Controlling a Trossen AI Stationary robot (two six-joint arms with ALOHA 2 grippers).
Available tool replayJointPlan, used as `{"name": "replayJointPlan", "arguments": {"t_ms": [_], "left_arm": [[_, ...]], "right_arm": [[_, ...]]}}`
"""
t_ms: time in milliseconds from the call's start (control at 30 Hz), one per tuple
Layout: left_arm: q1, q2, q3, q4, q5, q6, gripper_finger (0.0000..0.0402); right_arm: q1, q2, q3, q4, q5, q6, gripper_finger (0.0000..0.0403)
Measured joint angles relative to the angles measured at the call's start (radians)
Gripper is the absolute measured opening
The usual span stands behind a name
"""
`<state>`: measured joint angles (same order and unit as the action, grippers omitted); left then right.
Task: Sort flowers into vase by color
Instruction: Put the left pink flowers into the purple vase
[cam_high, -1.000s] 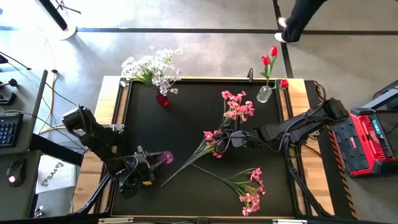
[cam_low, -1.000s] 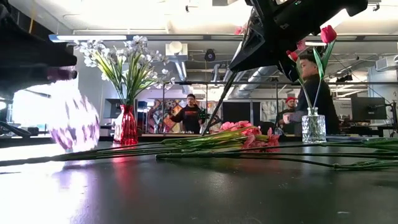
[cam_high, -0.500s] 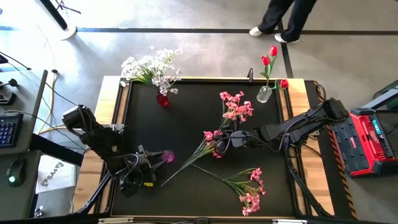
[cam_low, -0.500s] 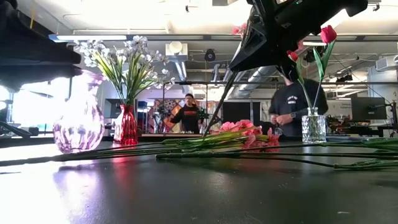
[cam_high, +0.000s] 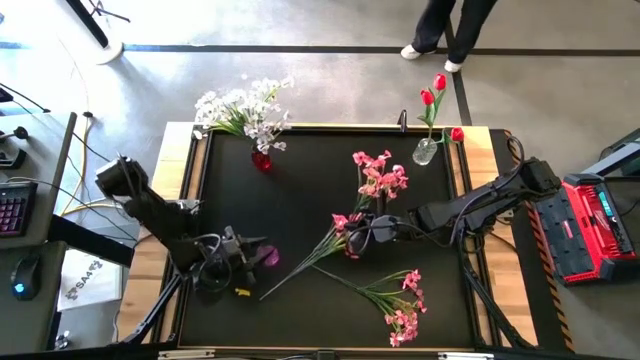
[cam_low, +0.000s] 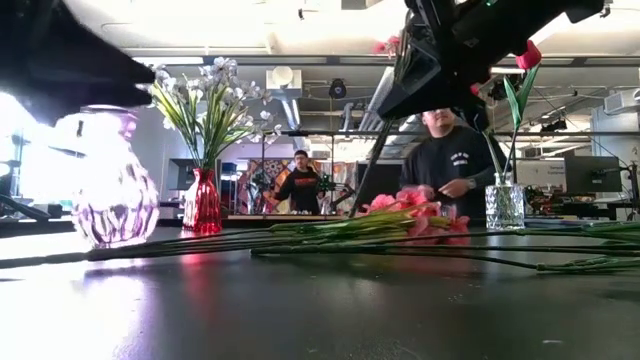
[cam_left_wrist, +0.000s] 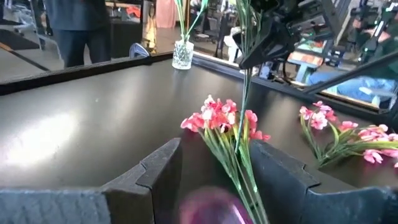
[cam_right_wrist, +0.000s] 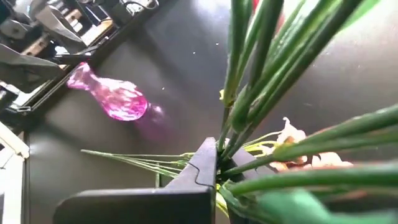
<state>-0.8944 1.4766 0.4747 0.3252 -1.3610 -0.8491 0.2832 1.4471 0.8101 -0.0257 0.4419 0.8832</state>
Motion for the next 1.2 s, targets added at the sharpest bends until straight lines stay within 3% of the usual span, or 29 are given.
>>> {"name": "replayJointPlan", "arguments": {"t_ms": [500, 800, 967, 1200], "left_arm": [[0.086, -0.328, 0.000, -0.021, 0.136, 0.292, 0.0177], [0.186, -0.443, 0.046, -0.022, 0.286, 0.408, 0.0177], [0.344, -0.401, 0.143, -0.033, 0.504, 0.484, 0.0177], [0.523, -0.311, 0.243, -0.067, 0.813, 0.436, 0.0177]], "right_arm": [[-0.008, 0.000, 0.000, 0.161, 0.054, -0.085, 0.0000], [-0.009, 0.000, 0.000, 0.414, -0.088, -0.344, 0.0000], [-0.030, 0.000, 0.000, 0.497, -0.196, -0.439, 0.0000], [-0.061, 0.000, 0.000, 0.529, -0.266, -0.447, 0.0000]]}}
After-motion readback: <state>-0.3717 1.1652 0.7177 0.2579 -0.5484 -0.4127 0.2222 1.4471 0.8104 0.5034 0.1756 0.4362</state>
